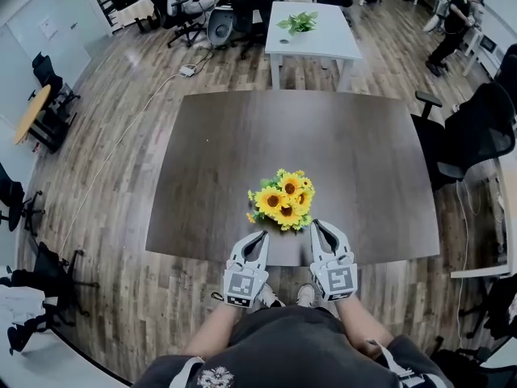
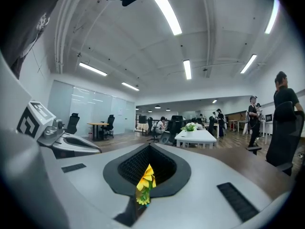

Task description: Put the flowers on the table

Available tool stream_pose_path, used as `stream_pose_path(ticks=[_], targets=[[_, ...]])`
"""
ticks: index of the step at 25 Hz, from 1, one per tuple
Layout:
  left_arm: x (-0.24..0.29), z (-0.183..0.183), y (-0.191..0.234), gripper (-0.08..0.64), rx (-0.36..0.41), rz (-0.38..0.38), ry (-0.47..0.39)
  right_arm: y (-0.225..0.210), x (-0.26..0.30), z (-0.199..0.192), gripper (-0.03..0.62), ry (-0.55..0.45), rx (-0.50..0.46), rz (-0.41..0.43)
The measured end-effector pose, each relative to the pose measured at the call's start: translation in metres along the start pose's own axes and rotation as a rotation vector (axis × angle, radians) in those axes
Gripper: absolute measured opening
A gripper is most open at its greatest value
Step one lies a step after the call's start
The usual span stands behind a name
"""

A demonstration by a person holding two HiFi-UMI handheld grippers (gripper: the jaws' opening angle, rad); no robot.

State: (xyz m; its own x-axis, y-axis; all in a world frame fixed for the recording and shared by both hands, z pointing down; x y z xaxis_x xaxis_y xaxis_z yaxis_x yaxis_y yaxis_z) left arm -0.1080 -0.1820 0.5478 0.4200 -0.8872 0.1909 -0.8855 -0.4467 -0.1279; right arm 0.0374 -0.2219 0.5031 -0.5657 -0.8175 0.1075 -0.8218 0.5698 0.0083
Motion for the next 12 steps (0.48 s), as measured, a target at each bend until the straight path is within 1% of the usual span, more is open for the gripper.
stream_pose_path(ticks=[3,5,9,12], targets=[[0.0,0.0,-0.015,0.008,-0.007,0.003,0.013,-0.006,0.001,0.011,0.023,-0.022,-0.03,0.027],[0.0,-0.002,-0.023,0.008,-0.008,0.006,0.022,-0.01,0.0,0.012,0.023,-0.041,-0.021,0.036],[0.0,-0.001,-0.031,0.008,0.009,0.015,0.029,-0.019,-0.006,0.008,0.023,-0.045,-0.013,0.031],[0.001,0.003,-0.033,0.006,0.017,0.028,0.028,-0.034,-0.01,0.006,0.023,-0.039,-0.004,0.011]])
Point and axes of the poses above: the fingertips, and each gripper's own axes: x forward along the fingers, y to its left, z out of its top, the point moved 3 cm from there along -x, backward along the fingers, and after that the axes turned 3 degrees about x, right-handed, at the moved point
